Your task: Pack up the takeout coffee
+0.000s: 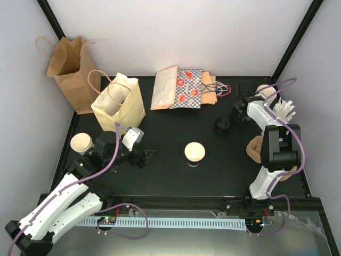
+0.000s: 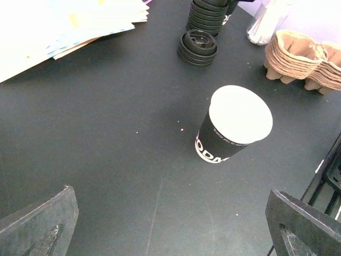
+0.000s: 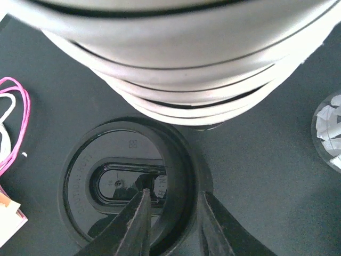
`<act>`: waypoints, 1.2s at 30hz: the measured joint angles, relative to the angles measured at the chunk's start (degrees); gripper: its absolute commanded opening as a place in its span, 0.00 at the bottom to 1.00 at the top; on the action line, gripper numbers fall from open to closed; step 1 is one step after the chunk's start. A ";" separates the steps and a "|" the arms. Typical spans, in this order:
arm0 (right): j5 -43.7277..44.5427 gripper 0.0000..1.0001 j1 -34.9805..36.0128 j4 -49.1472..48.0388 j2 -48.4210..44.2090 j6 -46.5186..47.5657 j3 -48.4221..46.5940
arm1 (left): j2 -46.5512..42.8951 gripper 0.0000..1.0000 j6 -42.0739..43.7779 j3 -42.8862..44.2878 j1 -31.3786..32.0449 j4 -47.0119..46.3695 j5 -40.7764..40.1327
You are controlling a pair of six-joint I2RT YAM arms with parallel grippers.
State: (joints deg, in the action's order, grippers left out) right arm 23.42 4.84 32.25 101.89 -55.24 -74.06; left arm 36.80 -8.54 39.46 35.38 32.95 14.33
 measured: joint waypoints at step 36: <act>2.89 0.37 2.10 -3.85 0.39 0.48 1.64 | -0.07 0.99 0.00 0.00 0.33 0.00 -1.05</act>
State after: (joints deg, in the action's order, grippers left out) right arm 26.30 6.94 28.40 102.28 -54.76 -72.42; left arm 36.73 -8.54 39.46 35.70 32.95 13.28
